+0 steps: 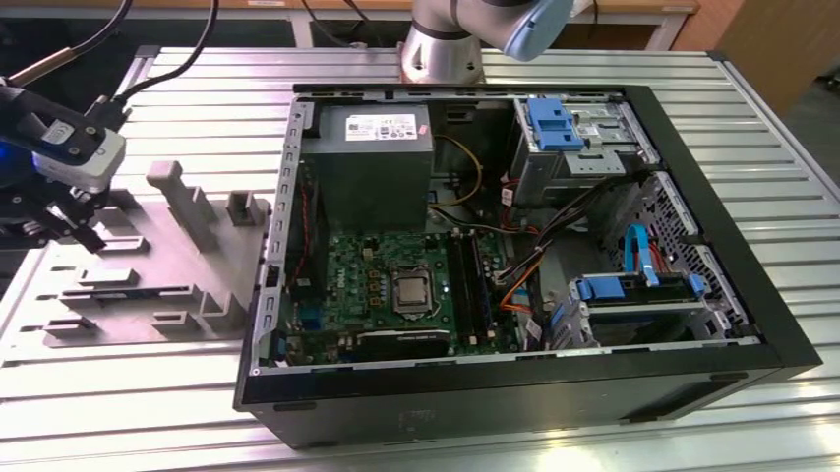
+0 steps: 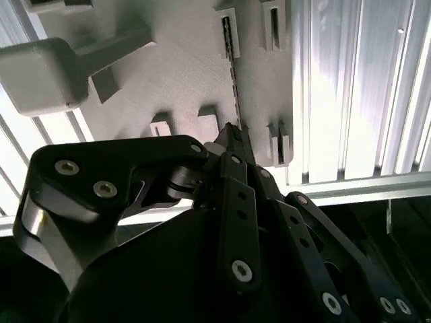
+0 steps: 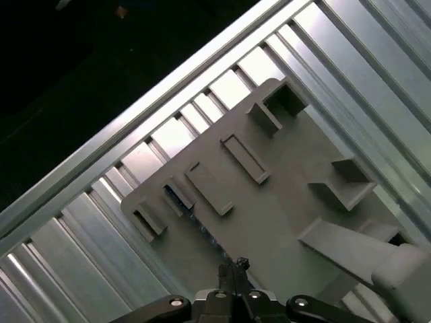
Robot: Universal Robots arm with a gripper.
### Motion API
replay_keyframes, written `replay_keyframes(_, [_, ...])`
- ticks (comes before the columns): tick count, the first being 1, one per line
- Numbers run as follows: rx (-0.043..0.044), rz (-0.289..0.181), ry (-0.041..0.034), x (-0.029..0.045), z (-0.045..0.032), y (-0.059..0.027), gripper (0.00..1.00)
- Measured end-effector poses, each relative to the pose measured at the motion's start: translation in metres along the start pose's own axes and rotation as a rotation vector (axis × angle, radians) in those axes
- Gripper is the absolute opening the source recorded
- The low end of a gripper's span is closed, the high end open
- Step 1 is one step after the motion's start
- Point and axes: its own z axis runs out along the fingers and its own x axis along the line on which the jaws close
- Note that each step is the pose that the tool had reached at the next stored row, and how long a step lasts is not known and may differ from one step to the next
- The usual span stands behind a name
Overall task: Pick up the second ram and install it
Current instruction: 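Pick up the second ram and move it above second insertion slot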
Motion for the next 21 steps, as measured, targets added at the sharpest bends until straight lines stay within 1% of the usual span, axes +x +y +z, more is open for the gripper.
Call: replay_keyframes(21, [-0.0113, -0.380, 0.0190, 0.0003, 0.0092, -0.0004, 0.11])
